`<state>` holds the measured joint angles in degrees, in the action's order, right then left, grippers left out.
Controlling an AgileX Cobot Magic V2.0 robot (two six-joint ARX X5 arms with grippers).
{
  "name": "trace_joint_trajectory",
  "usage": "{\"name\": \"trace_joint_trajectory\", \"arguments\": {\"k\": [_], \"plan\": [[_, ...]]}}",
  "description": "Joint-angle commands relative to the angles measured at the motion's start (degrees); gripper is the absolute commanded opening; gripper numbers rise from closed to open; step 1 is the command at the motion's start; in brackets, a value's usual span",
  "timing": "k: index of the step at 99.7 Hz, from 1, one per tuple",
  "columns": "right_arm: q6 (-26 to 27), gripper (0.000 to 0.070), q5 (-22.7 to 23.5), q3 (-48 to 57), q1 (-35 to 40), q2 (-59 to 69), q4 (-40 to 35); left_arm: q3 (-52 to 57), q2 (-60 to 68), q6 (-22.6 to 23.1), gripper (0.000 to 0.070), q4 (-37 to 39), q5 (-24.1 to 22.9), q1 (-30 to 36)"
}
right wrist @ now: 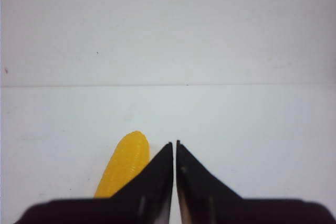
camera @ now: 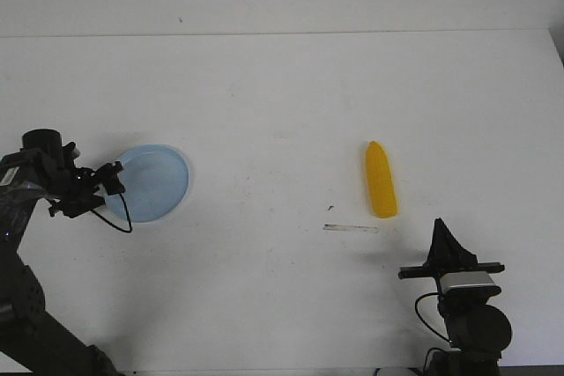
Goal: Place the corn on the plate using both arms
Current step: 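Grip the plate rim with the left gripper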
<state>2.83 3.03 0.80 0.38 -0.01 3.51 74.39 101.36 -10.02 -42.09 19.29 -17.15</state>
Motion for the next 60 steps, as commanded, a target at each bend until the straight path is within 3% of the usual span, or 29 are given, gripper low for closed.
{"name": "trace_joint_trajectory", "arguments": {"k": [1,10,26,43,49,60], "plan": [[0.1,0.0009,0.0,-0.1,0.0,0.1,0.7,0.5,1.8,0.5,0.0325,0.3,0.0,0.0],[0.1,0.0009,0.0,-0.1,0.0,0.1,0.7,0.4,2.0,0.5,0.0306,0.5,0.0,0.4],[0.1,0.0009,0.0,-0.1,0.0,0.1,0.7,0.4,2.1,0.5,0.0109,0.7,0.0,0.4],[0.1,0.0009,0.0,-0.1,0.0,0.1,0.7,-0.4,2.1,0.6,0.0073,2.3,0.0,0.4],[0.1,0.0009,0.0,-0.1,0.0,0.1,0.7,-0.6,2.1,0.6,0.0,2.3,0.0,0.5],[0.1,0.0009,0.0,-0.1,0.0,0.1,0.7,-0.7,1.9,0.5,0.0001,1.9,0.1,0.6]]}}
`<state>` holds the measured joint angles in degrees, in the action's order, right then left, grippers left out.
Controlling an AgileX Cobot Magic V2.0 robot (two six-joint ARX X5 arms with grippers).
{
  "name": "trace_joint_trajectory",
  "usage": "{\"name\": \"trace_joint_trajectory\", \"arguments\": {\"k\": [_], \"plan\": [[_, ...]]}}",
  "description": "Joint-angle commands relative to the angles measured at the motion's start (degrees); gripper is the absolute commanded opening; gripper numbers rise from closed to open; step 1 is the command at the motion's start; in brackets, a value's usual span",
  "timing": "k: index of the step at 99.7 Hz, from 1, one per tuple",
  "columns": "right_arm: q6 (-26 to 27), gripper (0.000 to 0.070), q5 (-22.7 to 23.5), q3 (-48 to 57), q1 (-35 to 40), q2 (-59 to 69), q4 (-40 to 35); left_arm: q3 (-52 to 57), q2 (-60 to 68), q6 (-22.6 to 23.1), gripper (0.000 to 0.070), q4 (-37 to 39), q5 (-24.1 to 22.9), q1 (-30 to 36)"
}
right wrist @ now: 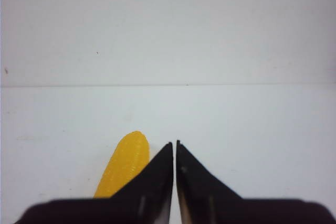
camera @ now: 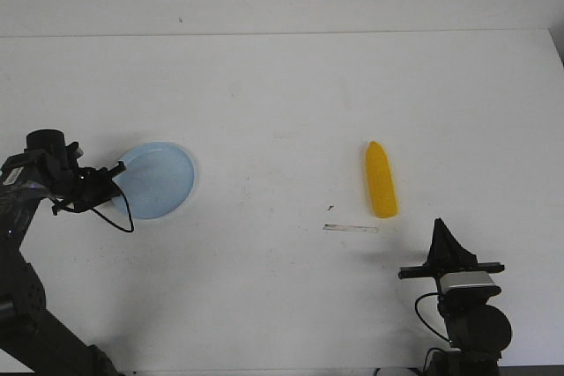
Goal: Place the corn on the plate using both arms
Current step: 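Grip the plate rim with the left gripper, then slide the plate with the left gripper toward the corn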
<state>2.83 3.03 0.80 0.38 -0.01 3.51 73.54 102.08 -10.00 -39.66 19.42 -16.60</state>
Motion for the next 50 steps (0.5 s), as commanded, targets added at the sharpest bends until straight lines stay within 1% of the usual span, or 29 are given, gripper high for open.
{"name": "trace_joint_trajectory", "arguments": {"k": [1,27,38,45,50], "plan": [[0.1,0.0009,0.0,-0.1,0.0,0.1,0.7,0.2,1.1,0.5,0.0001,-0.5,-0.1,0.1],[0.1,0.0009,0.0,-0.1,0.0,0.1,0.7,0.2,-4.3,-0.3,0.0001,-0.8,0.2,3.2],[0.1,0.0009,0.0,-0.1,0.0,0.1,0.7,0.2,-6.7,-1.6,0.0001,-1.0,0.3,5.5],[0.1,0.0009,0.0,-0.1,0.0,0.1,0.7,0.2,-7.5,-1.7,0.0001,-0.9,0.8,7.4],[0.1,0.0009,0.0,-0.1,0.0,0.1,0.7,0.2,-7.8,-1.7,0.0001,-0.9,2.0,9.2]]}}
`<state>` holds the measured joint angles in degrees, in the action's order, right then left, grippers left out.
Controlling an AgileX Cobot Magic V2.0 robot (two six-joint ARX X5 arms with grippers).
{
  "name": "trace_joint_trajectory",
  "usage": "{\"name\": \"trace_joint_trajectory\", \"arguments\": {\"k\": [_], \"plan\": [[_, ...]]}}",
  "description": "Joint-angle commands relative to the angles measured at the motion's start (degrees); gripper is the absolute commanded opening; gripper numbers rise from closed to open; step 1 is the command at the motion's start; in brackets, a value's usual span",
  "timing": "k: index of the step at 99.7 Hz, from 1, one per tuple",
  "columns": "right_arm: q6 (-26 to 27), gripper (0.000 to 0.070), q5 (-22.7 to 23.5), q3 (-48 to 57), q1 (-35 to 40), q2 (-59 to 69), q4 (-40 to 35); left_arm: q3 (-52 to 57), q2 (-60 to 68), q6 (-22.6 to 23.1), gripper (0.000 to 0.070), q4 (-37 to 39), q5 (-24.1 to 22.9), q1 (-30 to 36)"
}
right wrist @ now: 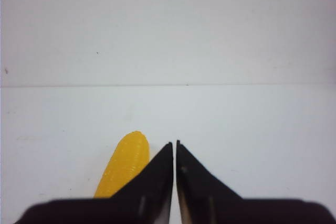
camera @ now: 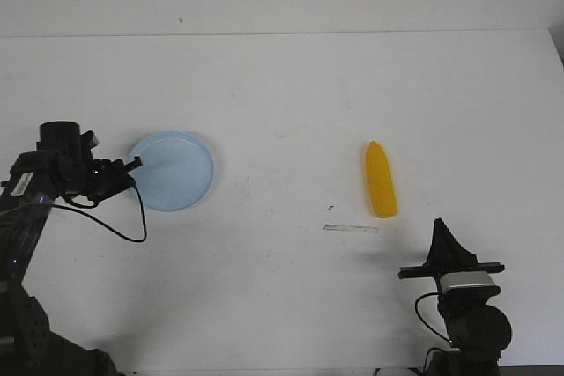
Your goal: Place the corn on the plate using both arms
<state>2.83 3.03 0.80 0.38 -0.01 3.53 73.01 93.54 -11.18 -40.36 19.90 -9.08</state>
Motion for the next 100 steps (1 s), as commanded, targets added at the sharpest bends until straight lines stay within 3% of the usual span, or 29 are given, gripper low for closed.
{"name": "trace_joint_trajectory", "arguments": {"k": [1,12,58,100], "plan": [[0.1,0.0009,0.0,-0.1,0.0,0.1,0.7,0.7,0.8,-0.5,0.0001,-0.2,1.8,2.0],[0.1,0.0009,0.0,-0.1,0.0,0.1,0.7,0.7,0.8,-1.4,0.0001,0.2,4.6,6.2],[0.1,0.0009,0.0,-0.1,0.0,0.1,0.7,0.4,2.9,-6.6,0.0001,7.9,4.6,24.2],[0.1,0.0009,0.0,-0.1,0.0,0.1,0.7,0.4,9.2,-8.2,0.0004,8.0,4.6,30.4]]}}
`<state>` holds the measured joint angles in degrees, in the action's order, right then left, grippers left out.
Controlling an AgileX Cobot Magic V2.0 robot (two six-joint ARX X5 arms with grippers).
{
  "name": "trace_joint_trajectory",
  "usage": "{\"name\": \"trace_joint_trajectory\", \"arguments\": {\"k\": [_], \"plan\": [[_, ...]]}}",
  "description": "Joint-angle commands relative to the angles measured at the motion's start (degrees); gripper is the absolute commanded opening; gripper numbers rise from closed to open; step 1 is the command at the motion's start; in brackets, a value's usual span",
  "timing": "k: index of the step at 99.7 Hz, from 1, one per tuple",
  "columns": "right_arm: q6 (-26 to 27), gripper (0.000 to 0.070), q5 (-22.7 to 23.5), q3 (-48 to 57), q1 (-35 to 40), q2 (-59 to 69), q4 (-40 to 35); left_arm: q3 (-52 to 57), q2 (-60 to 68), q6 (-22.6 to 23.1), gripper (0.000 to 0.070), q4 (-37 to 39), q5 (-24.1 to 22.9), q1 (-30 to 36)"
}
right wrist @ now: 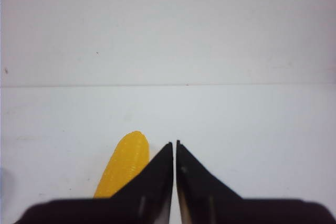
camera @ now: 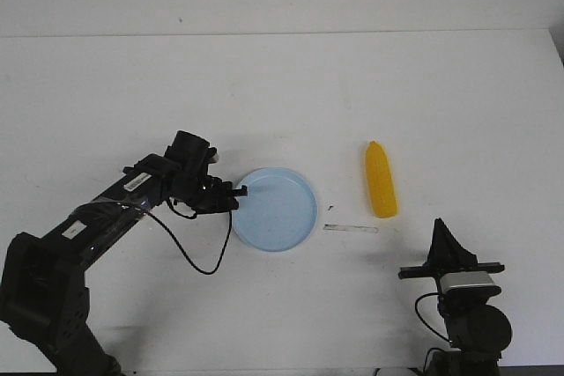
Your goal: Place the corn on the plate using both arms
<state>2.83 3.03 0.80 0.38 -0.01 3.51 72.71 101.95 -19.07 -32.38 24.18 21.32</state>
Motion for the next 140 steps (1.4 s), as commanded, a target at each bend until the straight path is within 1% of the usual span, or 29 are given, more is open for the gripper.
{"name": "trace_joint_trajectory", "arguments": {"k": [1,5,13,17,21,25,52,61,67,71,77,87,95,105,123,140], "plan": [[0.1,0.0009,0.0,-0.1,0.0,0.1,0.7,0.7,0.8,-0.3,0.0005,0.1,0.3,0.0],[0.1,0.0009,0.0,-0.1,0.0,0.1,0.7,0.7,0.8,-0.3,0.0035,0.1,0.3,0.0],[0.1,0.0009,0.0,-0.1,0.0,0.1,0.7,0.7,0.8,-0.3,0.0196,0.1,0.3,0.0],[0.1,0.0009,0.0,-0.1,0.0,0.1,0.7,0.7,0.7,-0.3,0.026,0.1,0.3,-0.2],[0.1,0.0009,0.0,-0.1,0.0,0.1,0.7,0.7,0.5,-0.3,0.0293,0.1,0.3,-0.4],[0.1,0.0009,0.0,-0.1,0.0,0.1,0.7,0.7,0.1,0.0,0.0295,0.2,0.3,-0.6],[0.1,0.0009,0.0,-0.1,0.0,0.1,0.7,0.7,-7.8,1.0,0.0285,3.8,0.2,-3.0],[0.1,0.0009,0.0,-0.1,0.0,0.1,0.7,0.7,-11.6,2.8,0.0282,5.4,0.2,-4.8],[0.1,0.0009,0.0,-0.1,0.0,0.1,0.7,0.7,-14.3,4.7,0.0266,6.3,0.1,-6.5],[0.1,0.0009,0.0,-0.1,0.0,0.1,0.7,0.7,-15.9,5.9,0.0224,7.1,-0.3,-7.6],[0.1,0.0009,0.0,-0.1,0.0,0.1,0.7,0.7,-18.6,8.1,0.0126,8.3,-2.1,-9.3],[0.1,0.0009,0.0,-0.1,0.0,0.1,0.7,0.4,-23.0,11.1,0.0,11.0,-8.8,-11.3],[0.1,0.0009,0.0,-0.1,0.0,0.1,0.7,-0.5,-26.6,13.7,0.0,14.5,-14.3,-12.2],[0.1,0.0009,0.0,-0.1,0.0,0.1,0.7,-3.2,-31.2,15.5,0.0,20.0,-17.9,-13.2],[0.1,0.0009,0.0,-0.1,0.0,0.1,0.7,-14.1,-41.9,15.5,0.0001,30.8,-18.3,-15.3],[0.1,0.0009,0.0,-0.1,0.0,0.1,0.7,-28.1,-54.6,15.4,0.0001,35.4,-18.8,-17.7]]}}
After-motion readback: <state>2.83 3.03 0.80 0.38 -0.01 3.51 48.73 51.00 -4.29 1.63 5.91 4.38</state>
